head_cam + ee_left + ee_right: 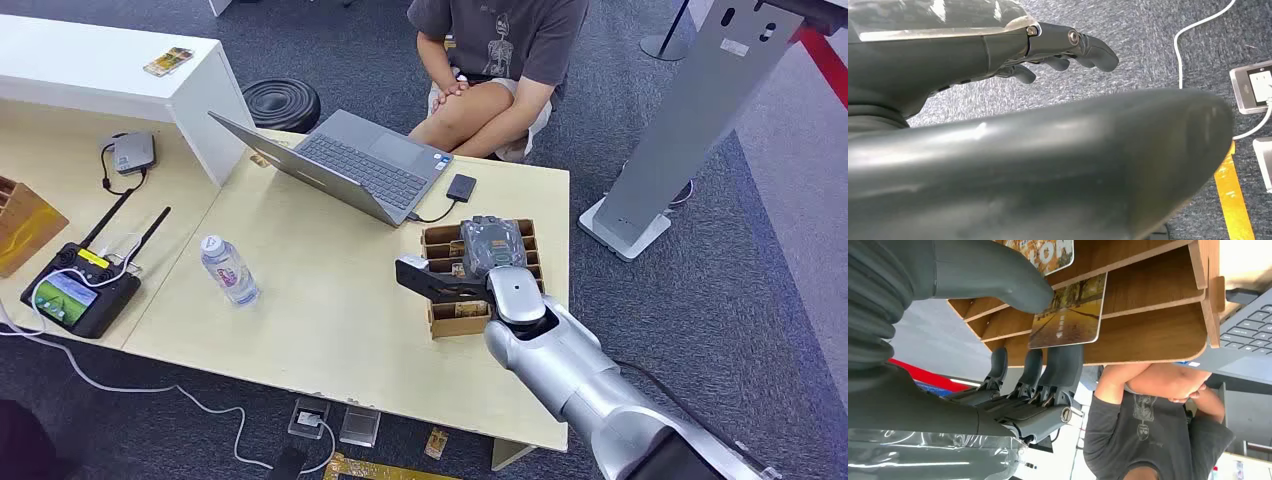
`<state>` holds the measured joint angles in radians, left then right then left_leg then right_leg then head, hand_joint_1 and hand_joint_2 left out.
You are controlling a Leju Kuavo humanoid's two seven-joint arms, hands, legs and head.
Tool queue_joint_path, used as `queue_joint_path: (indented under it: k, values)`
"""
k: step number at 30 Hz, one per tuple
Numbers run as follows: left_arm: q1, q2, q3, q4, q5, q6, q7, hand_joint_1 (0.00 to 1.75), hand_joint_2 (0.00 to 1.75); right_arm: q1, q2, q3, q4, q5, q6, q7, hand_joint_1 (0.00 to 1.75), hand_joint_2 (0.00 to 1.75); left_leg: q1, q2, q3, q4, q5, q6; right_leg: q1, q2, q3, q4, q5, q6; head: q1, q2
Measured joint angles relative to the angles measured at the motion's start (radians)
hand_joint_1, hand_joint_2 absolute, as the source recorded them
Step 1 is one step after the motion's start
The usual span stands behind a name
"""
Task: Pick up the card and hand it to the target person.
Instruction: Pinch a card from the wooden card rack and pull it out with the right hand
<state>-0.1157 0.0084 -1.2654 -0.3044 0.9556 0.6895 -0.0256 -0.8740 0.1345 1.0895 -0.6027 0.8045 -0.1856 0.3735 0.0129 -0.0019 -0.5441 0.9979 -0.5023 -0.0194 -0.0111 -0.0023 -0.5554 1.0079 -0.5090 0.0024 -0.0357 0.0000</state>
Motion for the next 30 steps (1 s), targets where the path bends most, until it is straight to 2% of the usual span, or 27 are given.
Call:
queue_joint_path:
  k: [6,11,22,30]
  values:
    - [0.0,-0.003,0.0,0.006,-0.001,-0.002,0.0,0.0,0.0,0.0,0.006,0.0,0.013,0.004,0.004,0.0,1.0,1.75,0.0,0.0,0.0,0.0,0.0,0.0,0.0,0.0,0.0,0.0,0.0,0.0,0.0,0.0]
    - [0.0,-0.005,0.0,0.008,-0.001,-0.002,0.0,0.0,0.0,-0.001,0.01,0.0,0.018,0.006,0.006,0.0,1.1,1.75,0.0,0.0,0.0,0.0,0.0,0.0,0.0,0.0,0.0,0.0,0.0,0.0,0.0,0.0]
    - [0.0,-0.005,0.0,0.009,-0.003,-0.006,0.0,0.0,0.0,-0.001,0.014,0.0,0.03,0.017,0.002,-0.006,1.6,1.75,0.0,0.0,0.0,0.0,0.0,0.0,0.0,0.0,0.0,0.0,0.0,0.0,0.0,0.0]
    - [0.0,-0.005,0.0,0.009,-0.004,-0.008,0.0,0.0,0.0,-0.002,0.014,-0.001,0.032,0.018,-0.012,-0.013,1.61,1.75,0.0,0.0,0.0,0.0,0.0,0.0,0.0,0.0,0.0,0.0,0.0,0.0,0.0,0.0]
